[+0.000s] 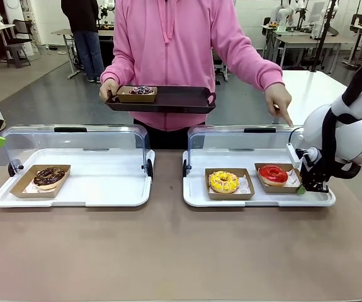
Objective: Provide the desired donut to the person.
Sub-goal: Pick up and lift the Paper togo box containing the Donut pointed at by the person, then place the picked Paper togo box onto the Handle tray extended by the person.
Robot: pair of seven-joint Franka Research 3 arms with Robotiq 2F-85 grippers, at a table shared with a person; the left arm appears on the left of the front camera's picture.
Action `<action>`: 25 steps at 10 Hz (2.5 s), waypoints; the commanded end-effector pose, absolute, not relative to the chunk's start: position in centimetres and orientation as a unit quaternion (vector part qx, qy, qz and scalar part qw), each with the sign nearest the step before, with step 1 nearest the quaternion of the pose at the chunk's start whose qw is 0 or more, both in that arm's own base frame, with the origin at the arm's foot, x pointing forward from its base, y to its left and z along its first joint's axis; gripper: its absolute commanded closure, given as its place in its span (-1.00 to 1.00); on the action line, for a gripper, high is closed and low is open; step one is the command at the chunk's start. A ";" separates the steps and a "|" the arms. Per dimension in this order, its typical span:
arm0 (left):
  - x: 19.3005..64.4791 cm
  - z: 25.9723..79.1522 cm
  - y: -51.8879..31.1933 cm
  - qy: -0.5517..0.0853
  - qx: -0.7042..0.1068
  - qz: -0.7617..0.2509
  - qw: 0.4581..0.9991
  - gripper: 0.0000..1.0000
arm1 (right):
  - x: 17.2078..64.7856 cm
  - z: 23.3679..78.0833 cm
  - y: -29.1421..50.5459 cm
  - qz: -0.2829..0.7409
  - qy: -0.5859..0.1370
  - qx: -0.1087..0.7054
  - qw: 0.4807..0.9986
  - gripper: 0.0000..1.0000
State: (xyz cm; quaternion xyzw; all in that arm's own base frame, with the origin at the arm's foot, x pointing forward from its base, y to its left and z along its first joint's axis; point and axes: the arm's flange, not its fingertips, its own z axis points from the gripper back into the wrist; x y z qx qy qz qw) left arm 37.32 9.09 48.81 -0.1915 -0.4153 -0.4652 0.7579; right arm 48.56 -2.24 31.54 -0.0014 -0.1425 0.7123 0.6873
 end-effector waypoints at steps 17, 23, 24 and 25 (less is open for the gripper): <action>37.3 48.8 9.1 -0.417 -0.193 -0.461 0.759 -1.00 | 27.8 54.7 -0.9 0.790 -0.201 -0.045 0.578 1.00; 37.3 48.8 9.1 -0.417 -0.193 -0.461 0.759 -1.00 | 27.8 54.7 -0.9 0.790 -0.201 -0.045 0.578 1.00; 37.3 48.8 9.1 -0.417 -0.193 -0.461 0.759 -1.00 | 27.8 54.7 -0.9 0.790 -0.201 -0.045 0.578 1.00; 37.3 48.8 9.1 -0.417 -0.193 -0.461 0.759 -1.00 | 27.8 54.7 -0.9 0.790 -0.201 -0.045 0.578 1.00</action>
